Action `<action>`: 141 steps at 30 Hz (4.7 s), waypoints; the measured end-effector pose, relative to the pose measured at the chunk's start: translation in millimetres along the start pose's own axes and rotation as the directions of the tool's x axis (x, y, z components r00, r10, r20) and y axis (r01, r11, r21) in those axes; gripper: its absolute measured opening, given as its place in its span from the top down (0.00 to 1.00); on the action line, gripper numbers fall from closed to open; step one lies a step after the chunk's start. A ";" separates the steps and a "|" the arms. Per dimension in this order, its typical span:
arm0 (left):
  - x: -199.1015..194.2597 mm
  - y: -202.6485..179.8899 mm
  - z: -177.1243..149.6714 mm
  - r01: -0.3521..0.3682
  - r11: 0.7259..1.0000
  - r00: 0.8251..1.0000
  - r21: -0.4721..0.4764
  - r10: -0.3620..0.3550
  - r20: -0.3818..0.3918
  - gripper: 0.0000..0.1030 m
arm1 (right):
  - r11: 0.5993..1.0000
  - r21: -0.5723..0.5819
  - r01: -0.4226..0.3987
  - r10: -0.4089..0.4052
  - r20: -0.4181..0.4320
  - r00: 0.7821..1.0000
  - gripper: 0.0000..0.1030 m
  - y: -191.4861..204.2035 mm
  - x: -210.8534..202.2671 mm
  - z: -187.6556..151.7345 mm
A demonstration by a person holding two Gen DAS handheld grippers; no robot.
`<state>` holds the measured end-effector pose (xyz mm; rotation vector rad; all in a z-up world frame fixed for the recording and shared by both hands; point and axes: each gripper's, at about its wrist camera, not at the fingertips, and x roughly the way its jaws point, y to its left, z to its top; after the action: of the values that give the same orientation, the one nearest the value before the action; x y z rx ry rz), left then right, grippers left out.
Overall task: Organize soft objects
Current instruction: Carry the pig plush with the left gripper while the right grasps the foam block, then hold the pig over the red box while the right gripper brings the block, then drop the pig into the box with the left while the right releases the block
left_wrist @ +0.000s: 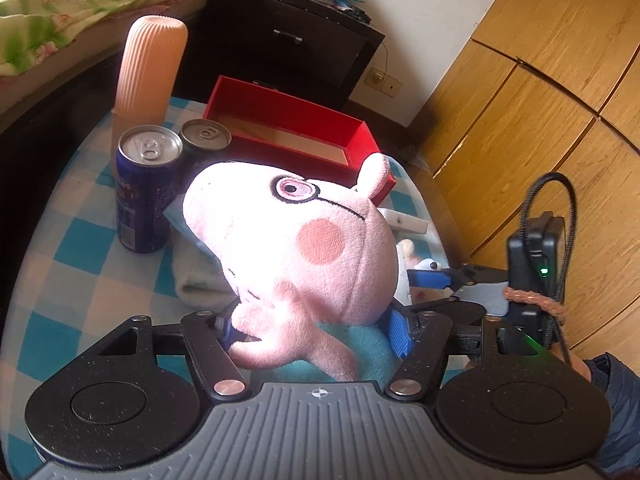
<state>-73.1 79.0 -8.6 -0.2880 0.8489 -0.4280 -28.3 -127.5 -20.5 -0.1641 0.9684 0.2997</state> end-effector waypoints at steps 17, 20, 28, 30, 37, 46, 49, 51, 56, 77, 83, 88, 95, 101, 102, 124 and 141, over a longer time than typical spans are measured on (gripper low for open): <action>9.4 -25.7 9.5 -0.012 0.999 1.000 0.046 0.011 0.023 0.36 | 0.981 0.173 -0.088 0.074 0.088 0.993 0.70 -43.6 -56.5 20.7; 11.5 -39.0 19.5 -0.042 0.997 0.997 0.070 0.038 0.062 0.36 | 0.982 0.171 -0.084 0.060 0.141 0.988 0.70 -47.2 -70.1 29.7; 39.1 -64.0 44.9 -0.142 0.983 0.985 0.121 0.127 0.118 0.36 | 0.981 0.184 -0.057 0.003 0.283 0.959 0.70 -62.6 -86.7 47.7; 45.8 -66.9 48.9 -0.158 0.979 0.981 0.127 0.141 0.131 0.36 | 0.977 0.203 -0.061 -0.005 0.311 0.950 0.70 -69.6 -86.7 48.6; 63.7 -69.8 66.9 -0.184 0.976 0.973 0.113 0.165 0.161 0.36 | 0.972 0.228 -0.057 -0.027 0.349 0.937 0.70 -84.0 -78.4 54.7; 84.1 -75.2 92.6 -0.218 0.970 0.959 0.109 0.192 0.209 0.36 | 0.971 0.234 -0.041 -0.063 0.421 0.905 0.70 -96.2 -77.5 74.4; 91.7 -73.5 106.4 -0.219 0.972 0.955 0.089 0.195 0.225 0.36 | 0.976 0.220 -0.006 -0.094 0.444 0.891 0.70 -96.3 -74.7 85.3; 98.0 -69.7 116.3 -0.219 0.973 0.953 0.069 0.198 0.230 0.36 | 0.977 0.212 0.007 -0.105 0.452 0.886 0.70 -96.3 -70.4 93.6; 114.8 -64.7 134.4 -0.246 0.967 0.945 0.067 0.223 0.240 0.36 | 0.980 0.197 0.042 -0.131 0.462 0.877 0.70 -98.3 -52.9 113.7; 155.1 -51.7 175.2 -0.323 0.945 0.918 0.057 0.298 0.262 0.36 | 0.984 0.147 0.098 -0.157 0.477 0.865 0.70 -102.9 -2.2 154.7; 174.5 -45.0 188.6 -0.343 0.937 0.910 0.060 0.317 0.266 0.36 | 0.984 0.145 0.107 -0.162 0.455 0.876 0.70 -109.7 23.2 156.5; 193.0 -40.5 189.5 -0.354 0.933 0.913 0.067 0.329 0.242 0.36 | 0.981 0.161 0.110 -0.170 0.430 0.887 0.69 -119.2 44.7 159.7; 203.7 -39.6 188.2 -0.364 0.928 0.912 0.080 0.338 0.233 0.36 | 0.979 0.167 0.113 -0.172 0.398 0.901 0.69 -124.3 68.0 159.7; 207.3 -37.4 189.1 -0.373 0.924 0.910 0.086 0.346 0.228 0.35 | 0.978 0.168 0.127 -0.183 0.384 0.905 0.68 -126.5 76.5 156.6; 207.3 -37.0 189.4 -0.372 0.924 0.911 0.085 0.345 0.227 0.35 | 0.977 0.170 0.131 -0.187 0.383 0.904 0.68 -127.2 77.6 156.4; 196.5 -36.9 196.0 -0.398 0.916 0.886 0.054 0.368 0.283 0.11 | 0.968 0.229 0.103 -0.185 0.373 0.909 0.41 -138.8 85.3 158.4; 153.9 -65.4 170.0 -0.387 0.912 0.903 0.138 0.345 0.256 0.11 | 0.958 0.267 0.104 -0.205 0.386 0.899 0.36 -133.3 17.7 148.7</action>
<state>131.8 -38.4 23.9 0.0025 0.6150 -0.1138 140.7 -210.5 48.4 0.0450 0.5601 0.0604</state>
